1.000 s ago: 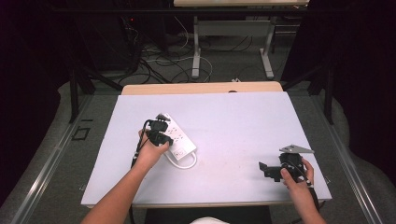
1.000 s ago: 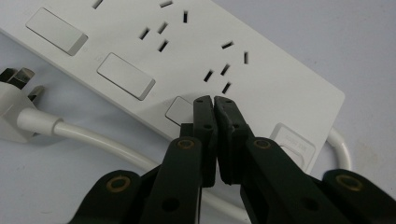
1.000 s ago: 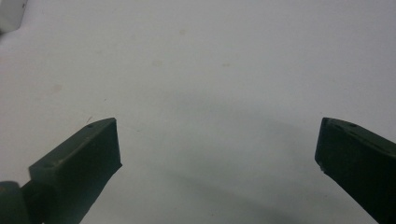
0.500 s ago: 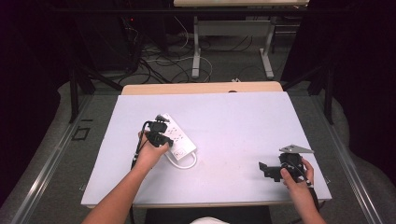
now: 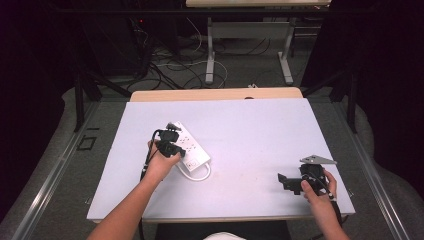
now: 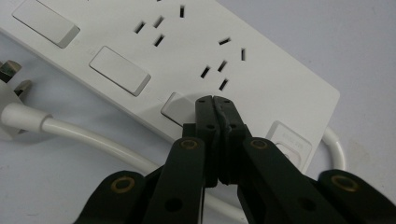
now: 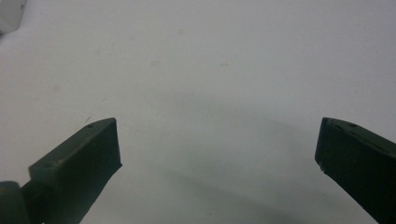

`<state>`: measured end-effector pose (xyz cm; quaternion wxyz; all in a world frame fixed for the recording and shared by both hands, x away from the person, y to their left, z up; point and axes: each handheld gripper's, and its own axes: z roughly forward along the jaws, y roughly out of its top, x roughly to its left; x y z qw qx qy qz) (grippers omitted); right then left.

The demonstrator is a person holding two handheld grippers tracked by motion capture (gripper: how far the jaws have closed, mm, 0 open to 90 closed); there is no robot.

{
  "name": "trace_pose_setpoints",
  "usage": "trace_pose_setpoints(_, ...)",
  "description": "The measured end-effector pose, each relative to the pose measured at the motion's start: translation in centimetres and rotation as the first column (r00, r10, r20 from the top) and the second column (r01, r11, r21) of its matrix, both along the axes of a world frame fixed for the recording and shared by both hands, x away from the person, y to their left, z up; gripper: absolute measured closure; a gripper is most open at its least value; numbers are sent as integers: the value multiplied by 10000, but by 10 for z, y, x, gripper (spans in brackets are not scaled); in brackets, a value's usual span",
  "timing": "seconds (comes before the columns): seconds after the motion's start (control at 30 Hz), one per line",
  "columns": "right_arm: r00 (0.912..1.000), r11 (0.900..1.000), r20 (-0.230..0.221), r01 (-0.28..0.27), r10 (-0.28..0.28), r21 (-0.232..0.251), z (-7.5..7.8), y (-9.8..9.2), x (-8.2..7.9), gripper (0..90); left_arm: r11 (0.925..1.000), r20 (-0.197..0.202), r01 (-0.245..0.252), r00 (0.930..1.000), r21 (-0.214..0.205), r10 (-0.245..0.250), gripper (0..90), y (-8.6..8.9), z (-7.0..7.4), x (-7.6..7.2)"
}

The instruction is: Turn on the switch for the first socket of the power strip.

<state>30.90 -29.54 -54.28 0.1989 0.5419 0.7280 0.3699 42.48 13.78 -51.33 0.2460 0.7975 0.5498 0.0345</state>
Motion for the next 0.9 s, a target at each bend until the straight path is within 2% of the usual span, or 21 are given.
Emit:
trace_pose_setpoints(0.43,9999,10000,-106,-71,72,63,-2,2,3,0,9999,-106,12,9999,130,-11,887,2,2,0)
trace_pose_setpoints(0.77,9999,9999,-73,-118,119,89,-1,4,4,0,9996,-17,172,9999,242,-171,830,2,9,0)
trace_pose_setpoints(0.8,9999,9999,-48,-150,151,69,-1,4,5,0,9998,4,52,10000,214,-52,821,1,9,-1)
trace_pose_setpoints(0.83,9998,9998,-35,-171,171,73,-1,4,5,0,9994,9,173,9998,294,-173,813,1,11,-1)
trace_pose_setpoints(0.9,9998,9998,-41,-184,184,66,0,5,5,0,9997,53,92,9999,245,-93,797,0,12,-2)
